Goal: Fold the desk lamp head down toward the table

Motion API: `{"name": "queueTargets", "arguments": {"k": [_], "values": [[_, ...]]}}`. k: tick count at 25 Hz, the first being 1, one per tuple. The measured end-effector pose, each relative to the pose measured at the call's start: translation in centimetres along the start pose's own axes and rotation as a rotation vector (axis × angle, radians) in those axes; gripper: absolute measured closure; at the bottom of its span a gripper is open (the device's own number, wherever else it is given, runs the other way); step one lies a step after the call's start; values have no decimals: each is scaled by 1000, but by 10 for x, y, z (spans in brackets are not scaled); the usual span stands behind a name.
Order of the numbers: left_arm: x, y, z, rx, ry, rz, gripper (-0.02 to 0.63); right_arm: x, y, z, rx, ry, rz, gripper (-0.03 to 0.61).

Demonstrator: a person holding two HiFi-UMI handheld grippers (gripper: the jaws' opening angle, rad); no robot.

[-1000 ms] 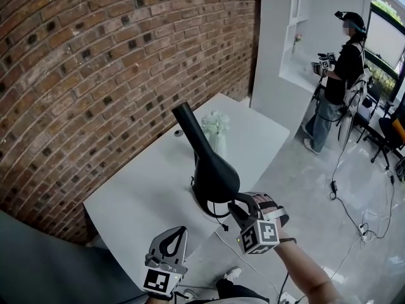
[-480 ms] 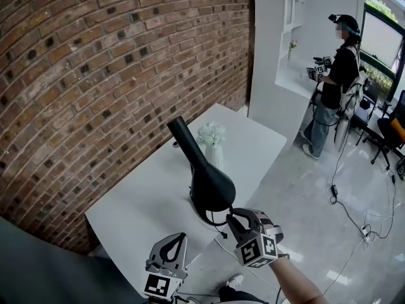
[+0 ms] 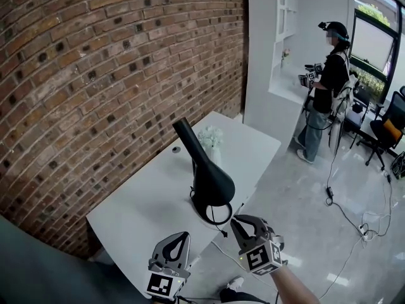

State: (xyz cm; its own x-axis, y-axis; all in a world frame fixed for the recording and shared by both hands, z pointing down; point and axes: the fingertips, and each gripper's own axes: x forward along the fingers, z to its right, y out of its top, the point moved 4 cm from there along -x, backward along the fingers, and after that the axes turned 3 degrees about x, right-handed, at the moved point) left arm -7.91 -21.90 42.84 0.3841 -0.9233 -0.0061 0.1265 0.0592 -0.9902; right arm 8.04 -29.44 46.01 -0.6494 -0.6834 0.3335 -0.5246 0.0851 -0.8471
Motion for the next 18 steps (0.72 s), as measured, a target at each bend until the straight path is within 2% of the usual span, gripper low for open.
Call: {"name": "queueTargets", "arguments": {"k": [6, 13, 18], "values": [[-26, 8, 3, -28, -9, 59, 606, -32, 16, -16, 118, -36, 31, 543], [-64, 15, 16, -41, -37, 75, 606, -68, 27, -40, 224, -71, 64, 552], [-99, 14, 19, -68, -41, 79, 606, -94, 32, -65, 390, -80, 112, 558]]}}
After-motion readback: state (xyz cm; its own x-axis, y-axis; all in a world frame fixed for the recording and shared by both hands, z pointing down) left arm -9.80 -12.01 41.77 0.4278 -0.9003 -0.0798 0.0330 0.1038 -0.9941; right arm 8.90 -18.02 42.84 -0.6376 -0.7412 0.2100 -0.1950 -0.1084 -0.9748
